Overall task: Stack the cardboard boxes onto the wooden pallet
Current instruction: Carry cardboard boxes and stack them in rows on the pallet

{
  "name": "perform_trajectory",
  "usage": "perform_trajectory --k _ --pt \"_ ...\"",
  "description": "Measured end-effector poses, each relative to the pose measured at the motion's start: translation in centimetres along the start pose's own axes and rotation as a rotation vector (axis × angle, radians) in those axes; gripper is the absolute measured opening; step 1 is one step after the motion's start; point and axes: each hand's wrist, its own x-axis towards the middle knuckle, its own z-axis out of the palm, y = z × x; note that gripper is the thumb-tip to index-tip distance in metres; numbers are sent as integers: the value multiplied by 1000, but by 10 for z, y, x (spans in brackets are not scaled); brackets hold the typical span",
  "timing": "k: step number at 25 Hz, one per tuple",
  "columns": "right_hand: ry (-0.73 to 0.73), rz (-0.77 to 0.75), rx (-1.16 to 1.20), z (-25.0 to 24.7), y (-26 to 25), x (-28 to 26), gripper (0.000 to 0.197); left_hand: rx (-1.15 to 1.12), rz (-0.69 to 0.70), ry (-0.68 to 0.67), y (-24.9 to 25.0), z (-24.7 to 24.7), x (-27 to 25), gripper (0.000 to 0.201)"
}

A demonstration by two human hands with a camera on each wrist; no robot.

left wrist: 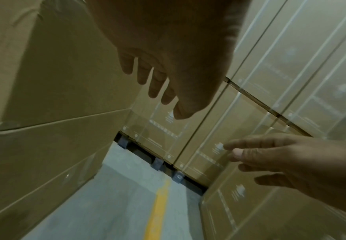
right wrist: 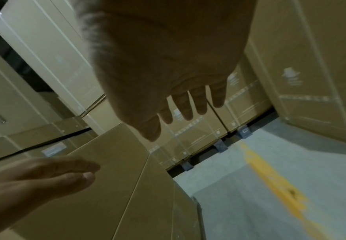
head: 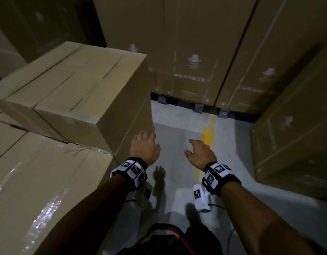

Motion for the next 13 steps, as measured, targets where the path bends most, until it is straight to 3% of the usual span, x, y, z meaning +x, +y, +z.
perform_trajectory --k 6,13 --pt "-124 -206 -38 -68 -6 136 60 0 -253 106 15 -54 82 53" --pt "-137 -284 178 -109 -79 272 56 -1 -502 208 -21 -95 160 66"
